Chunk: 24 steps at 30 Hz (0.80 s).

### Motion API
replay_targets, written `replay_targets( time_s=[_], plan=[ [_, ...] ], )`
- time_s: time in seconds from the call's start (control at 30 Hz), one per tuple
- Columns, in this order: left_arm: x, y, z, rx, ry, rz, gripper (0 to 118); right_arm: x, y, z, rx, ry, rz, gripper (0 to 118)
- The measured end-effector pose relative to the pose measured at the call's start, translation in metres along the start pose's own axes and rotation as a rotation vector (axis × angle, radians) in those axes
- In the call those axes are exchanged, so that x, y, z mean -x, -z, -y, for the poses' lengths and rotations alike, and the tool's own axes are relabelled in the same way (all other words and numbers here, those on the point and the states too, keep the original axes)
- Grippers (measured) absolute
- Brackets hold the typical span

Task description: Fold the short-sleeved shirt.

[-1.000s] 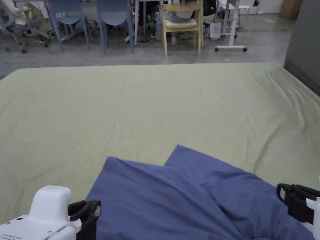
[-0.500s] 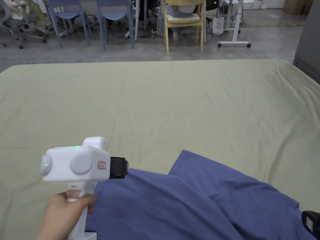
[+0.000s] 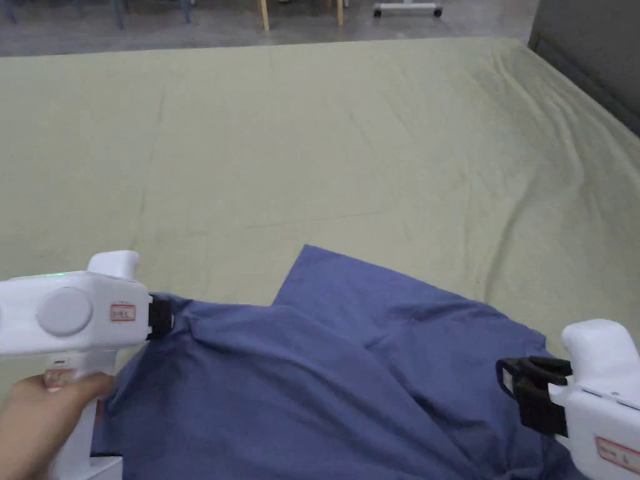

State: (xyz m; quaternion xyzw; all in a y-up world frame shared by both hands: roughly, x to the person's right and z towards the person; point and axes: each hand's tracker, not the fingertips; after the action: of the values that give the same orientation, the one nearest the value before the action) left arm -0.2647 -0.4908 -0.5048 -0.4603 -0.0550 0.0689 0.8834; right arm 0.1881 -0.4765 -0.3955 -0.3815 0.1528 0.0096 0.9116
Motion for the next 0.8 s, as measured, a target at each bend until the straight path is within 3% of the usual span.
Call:
replay_targets(
  time_s=[0.03, 0.07, 0.13, 0.27, 0.37, 0.4, 0.43, 0.47, 0.5, 0.53, 0.57, 0.6, 0.7, 0.8],
  plan=[
    [0.001, -0.016, 0.002, -0.046, -0.020, 0.028, 0, 0.002, 0.004, -0.010, -0.013, -0.005, 0.000, 4],
    [-0.001, -0.031, 0.007, -0.083, -0.035, 0.050, 0, 0.003, 0.010, -0.022, -0.021, -0.010, 0.006, 28],
    [-0.005, -0.061, 0.019, -0.128, -0.047, 0.077, 0, -0.003, 0.038, -0.055, 0.025, -0.036, 0.084, 118],
    [-0.001, -0.087, 0.034, -0.147, -0.021, 0.035, 0, -0.028, 0.117, -0.103, 0.198, 0.067, 0.046, 118],
    [0.006, -0.088, 0.039, -0.144, -0.069, 0.043, 0, -0.030, 0.172, -0.109, 0.309, 0.021, 0.103, 116],
    [0.007, -0.087, 0.041, -0.137, -0.088, 0.044, 0, -0.026, 0.184, -0.107, 0.339, -0.026, 0.107, 110],
    [0.011, -0.083, 0.040, -0.132, -0.103, 0.046, 0, -0.021, 0.191, -0.104, 0.380, -0.075, 0.093, 77],
    [0.012, -0.082, 0.042, -0.131, -0.114, 0.043, 0, -0.015, 0.190, -0.101, 0.395, -0.129, 0.137, 53],
    [0.013, -0.083, 0.043, -0.134, -0.126, 0.040, 0, -0.010, 0.183, -0.099, 0.337, -0.164, 0.155, 51],
    [0.015, -0.085, 0.045, -0.143, -0.140, 0.046, 0, -0.008, 0.173, -0.101, 0.316, -0.159, 0.100, 17],
    [0.016, -0.085, 0.044, -0.152, -0.158, 0.053, 0, -0.008, 0.167, -0.101, 0.317, -0.121, 0.046, 5],
    [0.016, -0.090, 0.043, -0.171, -0.182, 0.060, 0, -0.007, 0.153, -0.100, 0.253, -0.103, 0.110, 5],
    [0.012, -0.123, 0.031, -0.257, -0.206, 0.102, 0, -0.009, 0.098, -0.115, 0.082, -0.044, 0.082, 5],
    [0.001, -0.174, -0.001, -0.351, -0.114, 0.107, 0, -0.015, 0.028, -0.155, -0.135, -0.012, 0.102, 5]
  ],
)
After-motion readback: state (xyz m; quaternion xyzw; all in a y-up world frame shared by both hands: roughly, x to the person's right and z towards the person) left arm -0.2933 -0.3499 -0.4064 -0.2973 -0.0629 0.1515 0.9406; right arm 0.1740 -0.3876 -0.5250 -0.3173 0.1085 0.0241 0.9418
